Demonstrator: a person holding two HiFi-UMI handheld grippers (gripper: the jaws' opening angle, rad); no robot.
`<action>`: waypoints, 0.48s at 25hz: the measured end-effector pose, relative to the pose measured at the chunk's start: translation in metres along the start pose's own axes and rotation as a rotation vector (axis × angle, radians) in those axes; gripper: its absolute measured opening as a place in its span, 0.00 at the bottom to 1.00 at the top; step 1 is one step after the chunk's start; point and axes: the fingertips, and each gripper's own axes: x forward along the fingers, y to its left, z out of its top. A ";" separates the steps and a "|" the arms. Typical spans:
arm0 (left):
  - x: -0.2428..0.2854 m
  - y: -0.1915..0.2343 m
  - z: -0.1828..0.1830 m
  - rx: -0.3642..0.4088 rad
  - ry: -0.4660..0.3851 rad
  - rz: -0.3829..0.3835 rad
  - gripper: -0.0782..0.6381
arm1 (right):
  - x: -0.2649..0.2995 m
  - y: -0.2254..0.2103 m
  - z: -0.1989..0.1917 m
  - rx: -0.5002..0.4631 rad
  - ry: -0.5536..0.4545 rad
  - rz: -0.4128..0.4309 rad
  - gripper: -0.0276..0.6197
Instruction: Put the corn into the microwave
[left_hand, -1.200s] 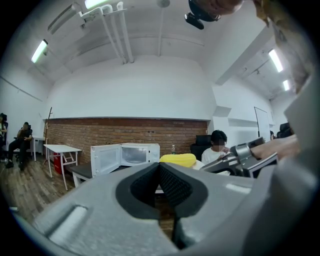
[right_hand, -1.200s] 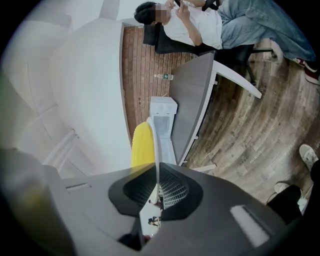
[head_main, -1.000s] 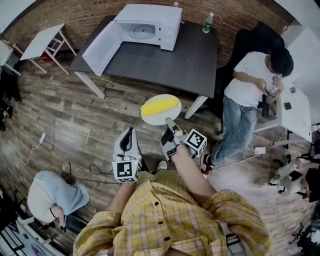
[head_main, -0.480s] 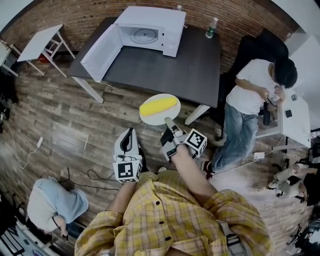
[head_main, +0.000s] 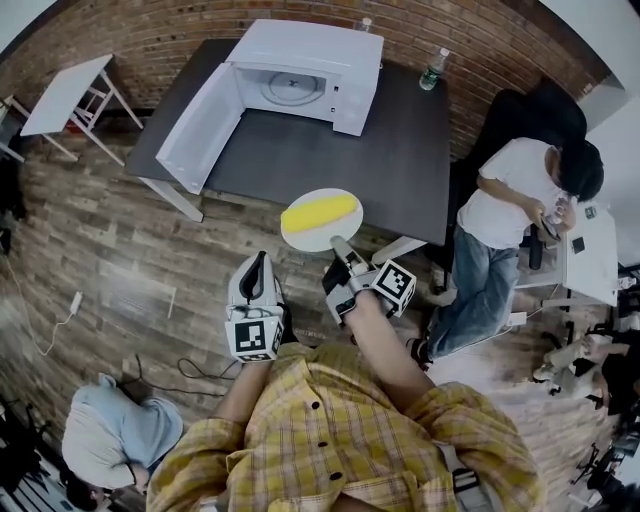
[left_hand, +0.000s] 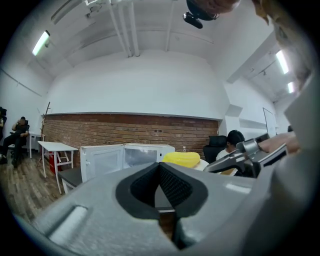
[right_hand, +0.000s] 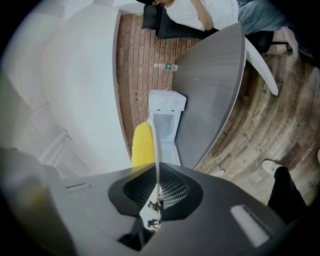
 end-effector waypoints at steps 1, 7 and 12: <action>0.010 0.008 0.003 0.001 0.002 -0.006 0.10 | 0.010 0.002 0.002 0.000 -0.006 -0.001 0.08; 0.062 0.050 0.024 0.002 0.003 -0.052 0.10 | 0.069 0.025 0.014 0.000 -0.052 0.005 0.08; 0.098 0.082 0.034 0.003 -0.001 -0.088 0.10 | 0.111 0.033 0.018 0.003 -0.085 0.004 0.08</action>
